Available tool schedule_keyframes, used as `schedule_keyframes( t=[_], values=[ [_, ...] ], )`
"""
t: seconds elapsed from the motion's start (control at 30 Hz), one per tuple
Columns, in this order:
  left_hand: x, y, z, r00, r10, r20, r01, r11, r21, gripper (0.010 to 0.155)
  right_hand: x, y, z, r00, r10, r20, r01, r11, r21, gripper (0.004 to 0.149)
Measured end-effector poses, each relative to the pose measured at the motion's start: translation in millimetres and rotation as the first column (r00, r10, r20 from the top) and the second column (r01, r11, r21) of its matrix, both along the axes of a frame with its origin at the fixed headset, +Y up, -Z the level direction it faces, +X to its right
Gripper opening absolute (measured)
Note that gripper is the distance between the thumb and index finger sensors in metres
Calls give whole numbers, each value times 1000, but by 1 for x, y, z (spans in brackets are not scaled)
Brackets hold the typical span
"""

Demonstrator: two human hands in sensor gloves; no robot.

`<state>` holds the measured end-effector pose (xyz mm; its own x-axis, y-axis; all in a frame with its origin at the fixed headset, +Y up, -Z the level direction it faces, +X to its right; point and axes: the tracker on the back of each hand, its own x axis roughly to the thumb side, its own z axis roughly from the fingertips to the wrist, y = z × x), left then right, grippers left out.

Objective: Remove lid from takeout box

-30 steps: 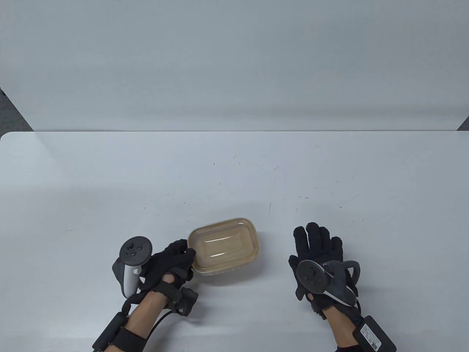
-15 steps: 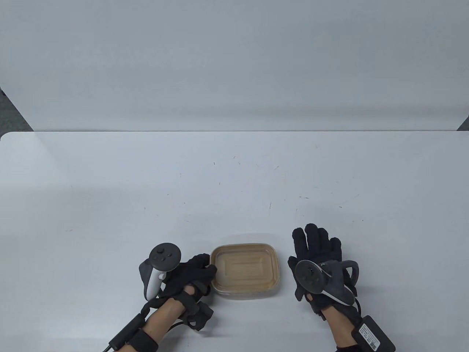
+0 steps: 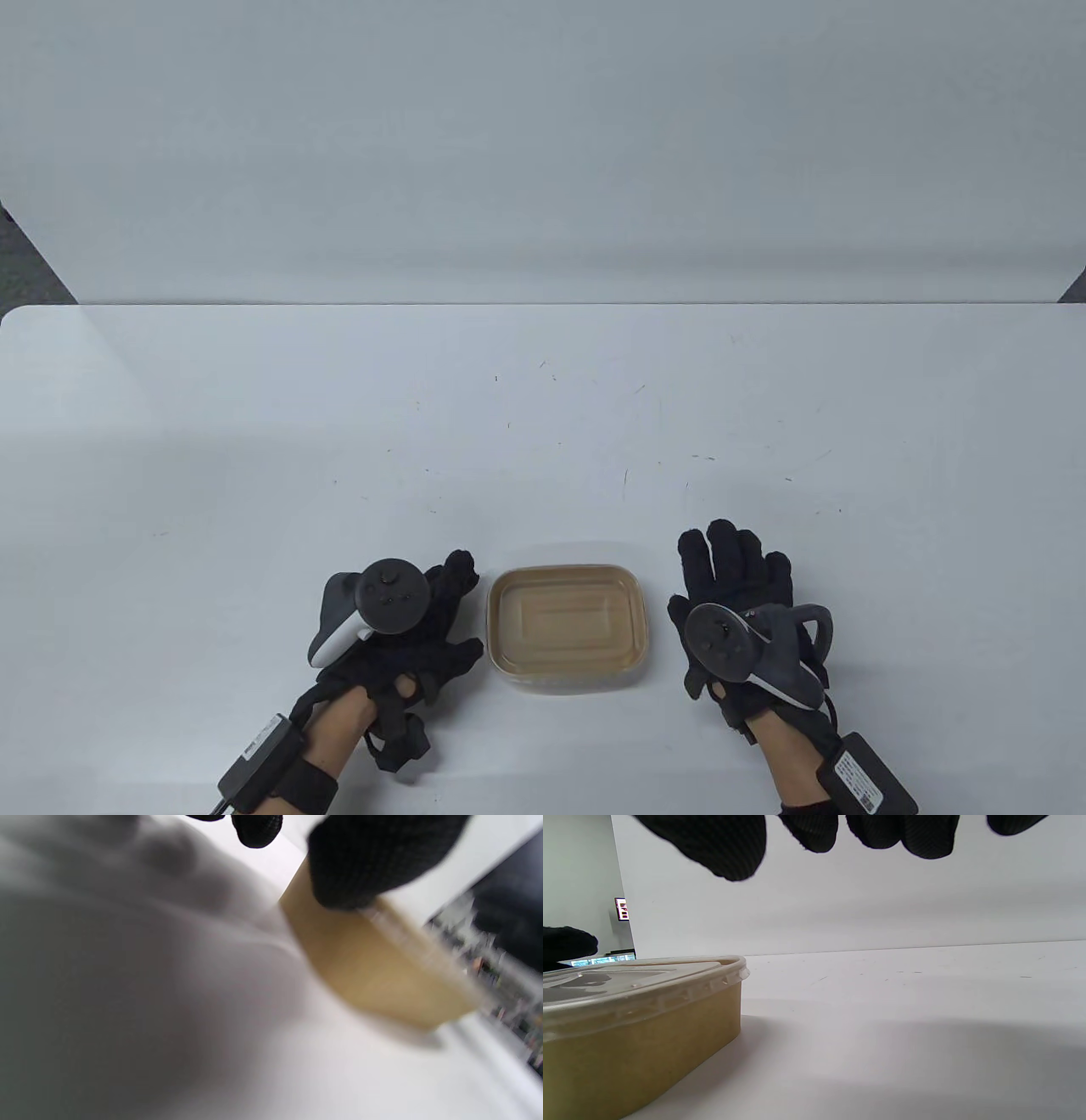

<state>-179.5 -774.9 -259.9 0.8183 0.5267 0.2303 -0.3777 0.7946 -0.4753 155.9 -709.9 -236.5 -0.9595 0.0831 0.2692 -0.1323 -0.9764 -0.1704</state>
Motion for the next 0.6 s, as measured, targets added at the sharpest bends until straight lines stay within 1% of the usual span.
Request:
schedule_keyframes(
  t=[0.03,0.13,0.2,0.27,0.37,0.5,0.6],
  values=[
    [4,-2,2,999,-35,24,35,999,16,121,0,0,0,1000,-3,0,3,1000,1,74],
    [13,-7,4,996,-76,49,74,996,39,132,1,0,0,1000,-4,1,4,1000,-1,74],
    [18,-11,4,994,-95,53,92,994,57,134,0,-1,0,1000,0,0,0,1000,-6,74],
    [22,-13,3,988,-139,65,136,990,41,137,0,-1,-1,1000,1,-1,-1,1000,-10,74],
    [26,-16,2,987,-147,58,147,989,13,140,-2,-2,-1,1000,1,-4,-1,1000,-14,74],
    [28,-18,-2,986,-163,28,164,986,-14,140,-6,0,0,1000,-10,-26,10,1000,-13,74],
    [28,-19,-3,985,-169,26,170,985,-26,139,-13,8,4,997,-30,-70,31,999,11,73]
  ],
)
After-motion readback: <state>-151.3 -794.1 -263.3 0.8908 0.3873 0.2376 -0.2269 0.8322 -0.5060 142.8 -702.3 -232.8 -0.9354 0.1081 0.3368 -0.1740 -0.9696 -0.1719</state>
